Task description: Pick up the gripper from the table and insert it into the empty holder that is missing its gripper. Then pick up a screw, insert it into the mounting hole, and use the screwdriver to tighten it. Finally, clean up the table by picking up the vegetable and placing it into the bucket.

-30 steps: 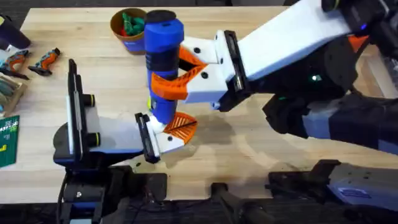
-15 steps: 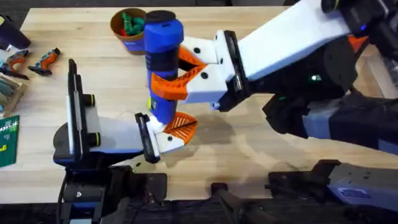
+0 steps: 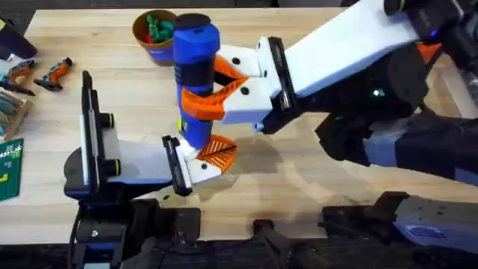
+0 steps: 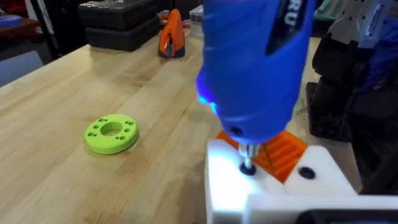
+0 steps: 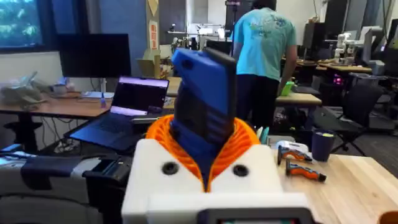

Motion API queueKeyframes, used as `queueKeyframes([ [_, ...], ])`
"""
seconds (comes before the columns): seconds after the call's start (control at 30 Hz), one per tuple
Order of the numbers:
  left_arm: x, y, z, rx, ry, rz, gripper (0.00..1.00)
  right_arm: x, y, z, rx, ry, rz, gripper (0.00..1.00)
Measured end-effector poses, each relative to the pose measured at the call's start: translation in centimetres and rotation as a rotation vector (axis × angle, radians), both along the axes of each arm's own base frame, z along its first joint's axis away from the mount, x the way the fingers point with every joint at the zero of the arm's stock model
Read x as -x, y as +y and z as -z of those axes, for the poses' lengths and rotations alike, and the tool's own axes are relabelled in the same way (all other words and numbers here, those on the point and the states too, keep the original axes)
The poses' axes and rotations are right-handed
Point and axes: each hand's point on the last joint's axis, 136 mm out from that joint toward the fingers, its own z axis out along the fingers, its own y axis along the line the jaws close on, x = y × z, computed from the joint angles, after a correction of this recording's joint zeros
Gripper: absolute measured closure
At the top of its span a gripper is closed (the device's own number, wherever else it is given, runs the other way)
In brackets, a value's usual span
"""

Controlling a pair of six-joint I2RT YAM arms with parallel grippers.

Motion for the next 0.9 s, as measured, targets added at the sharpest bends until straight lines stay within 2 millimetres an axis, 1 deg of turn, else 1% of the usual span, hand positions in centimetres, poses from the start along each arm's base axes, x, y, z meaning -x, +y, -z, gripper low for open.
queueKeyframes([
  [0.2, 0.0, 0.0, 0.0, 0.000, 0.000, 0.000, 0.996, 0.0, 0.0, 0.0, 0.000, -0.002, 0.001, 0.973],
  [0.3, 0.0, 0.0, 0.0, 0.000, 0.000, 0.000, 0.996, 0.2, -0.1, -0.3, -0.015, -0.017, -0.001, 0.973],
  [0.47, 0.0, 0.0, 0.0, 0.000, 0.000, 0.000, 0.996, 0.5, -0.3, -2.1, -0.054, -0.053, -0.016, 0.973],
  [0.67, 0.0, 0.0, 0.0, 0.000, -0.001, 0.000, 0.996, -0.3, -0.2, -5.4, -0.038, -0.070, -0.036, 0.973],
  [0.73, 0.0, 0.0, 0.0, 0.000, 0.000, 0.000, 0.996, -1.1, -0.1, -5.9, -0.002, -0.036, -0.030, 0.973],
  [0.8, 0.0, 0.0, 0.0, 0.000, 0.000, 0.000, 0.996, -2.8, 0.4, -5.5, 0.081, 0.051, -0.012, 0.973],
  [0.87, 0.0, 0.0, 0.0, 0.000, 0.000, 0.000, 0.996, -5.0, 0.7, -4.1, 0.201, 0.172, 0.023, 0.973],
  [0.9, 0.0, 0.0, 0.0, 0.000, 0.000, 0.000, 0.996, -6.3, 0.7, -2.9, 0.286, 0.249, 0.055, 0.973],
])
